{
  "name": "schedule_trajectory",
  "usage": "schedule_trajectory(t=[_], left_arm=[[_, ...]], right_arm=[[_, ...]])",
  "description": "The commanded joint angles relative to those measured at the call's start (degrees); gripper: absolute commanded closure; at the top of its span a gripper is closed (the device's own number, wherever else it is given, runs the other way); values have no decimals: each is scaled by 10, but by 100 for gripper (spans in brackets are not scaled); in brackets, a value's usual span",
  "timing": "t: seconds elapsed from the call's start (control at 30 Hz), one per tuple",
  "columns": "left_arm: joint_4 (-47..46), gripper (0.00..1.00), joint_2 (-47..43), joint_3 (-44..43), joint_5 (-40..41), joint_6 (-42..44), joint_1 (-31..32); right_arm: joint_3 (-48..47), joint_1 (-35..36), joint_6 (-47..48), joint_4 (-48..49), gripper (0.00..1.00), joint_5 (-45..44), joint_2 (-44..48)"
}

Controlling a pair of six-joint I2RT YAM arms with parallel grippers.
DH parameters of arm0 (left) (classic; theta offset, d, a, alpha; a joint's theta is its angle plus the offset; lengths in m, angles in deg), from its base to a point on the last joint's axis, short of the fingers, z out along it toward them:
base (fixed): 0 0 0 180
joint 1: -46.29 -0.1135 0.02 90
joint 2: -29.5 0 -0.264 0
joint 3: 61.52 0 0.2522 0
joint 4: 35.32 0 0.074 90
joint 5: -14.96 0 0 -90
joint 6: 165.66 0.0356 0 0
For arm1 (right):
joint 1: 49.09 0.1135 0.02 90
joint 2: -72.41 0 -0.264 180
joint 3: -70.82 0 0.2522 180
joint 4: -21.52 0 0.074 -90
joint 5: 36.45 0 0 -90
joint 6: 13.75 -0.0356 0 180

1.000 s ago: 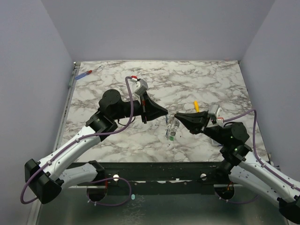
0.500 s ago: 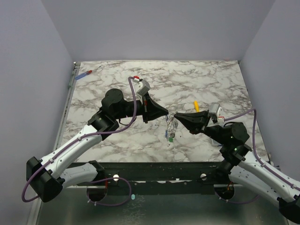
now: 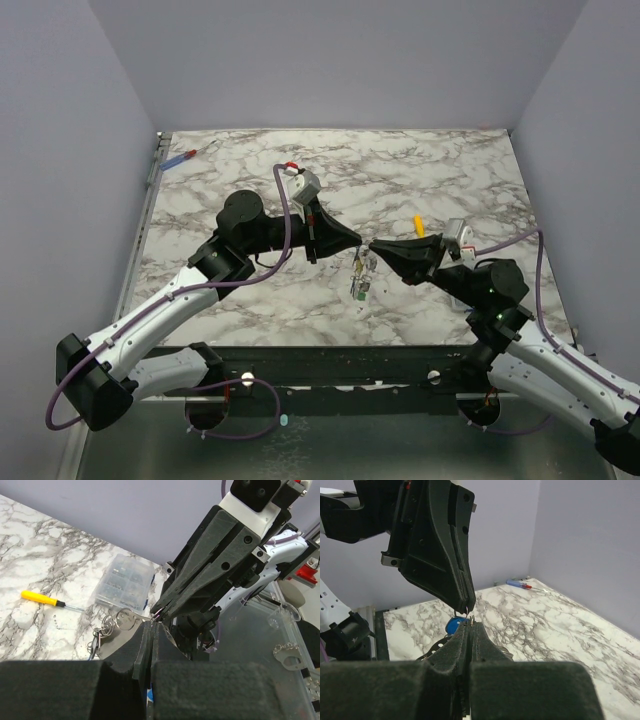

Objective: Put the keys on the keyring

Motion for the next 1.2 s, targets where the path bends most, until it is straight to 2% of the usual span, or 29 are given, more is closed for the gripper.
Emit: schedule_trajectory(t=[0.0,1.17], left_arm=[[-22,100,4,-20,-16,-5,7],[-29,100,10,-29,-7,1,22]], right_arm=[[-9,4,-8,39,99,2,-1],[-6,4,-13,27,99,16,10]])
